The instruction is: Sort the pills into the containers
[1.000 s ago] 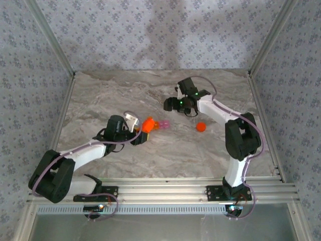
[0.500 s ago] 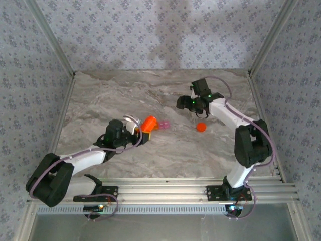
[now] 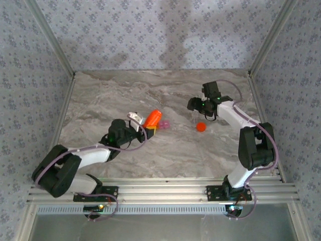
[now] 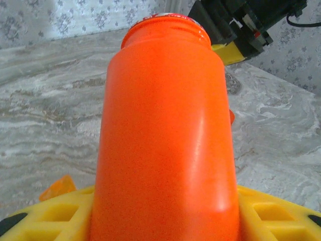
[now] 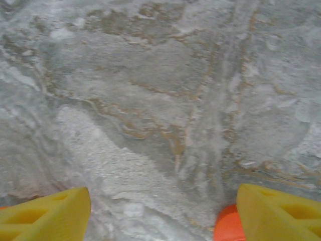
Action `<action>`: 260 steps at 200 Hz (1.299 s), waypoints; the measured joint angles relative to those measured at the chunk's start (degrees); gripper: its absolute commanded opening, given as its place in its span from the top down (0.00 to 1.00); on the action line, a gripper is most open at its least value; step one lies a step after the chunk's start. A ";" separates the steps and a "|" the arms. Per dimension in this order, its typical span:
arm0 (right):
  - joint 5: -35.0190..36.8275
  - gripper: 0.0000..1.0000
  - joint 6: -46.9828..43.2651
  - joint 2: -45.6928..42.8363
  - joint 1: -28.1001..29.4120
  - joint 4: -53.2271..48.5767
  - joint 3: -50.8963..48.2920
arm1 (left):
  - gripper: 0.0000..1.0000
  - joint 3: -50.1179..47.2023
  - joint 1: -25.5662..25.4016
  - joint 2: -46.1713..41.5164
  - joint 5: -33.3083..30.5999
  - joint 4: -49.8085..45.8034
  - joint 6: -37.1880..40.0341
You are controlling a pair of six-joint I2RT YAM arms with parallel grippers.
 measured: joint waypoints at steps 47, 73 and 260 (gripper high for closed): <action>2.05 0.21 -3.08 0.72 -2.32 -2.95 -0.90 | 1.00 6.10 -0.07 12.74 2.91 10.01 1.95; 3.61 0.20 -4.24 0.79 -2.29 -5.51 -0.90 | 1.00 11.52 -0.07 18.08 4.85 13.81 1.86; 7.58 0.33 -8.79 7.45 1.53 -6.40 -5.38 | 1.00 19.54 0.04 27.87 9.44 29.86 1.64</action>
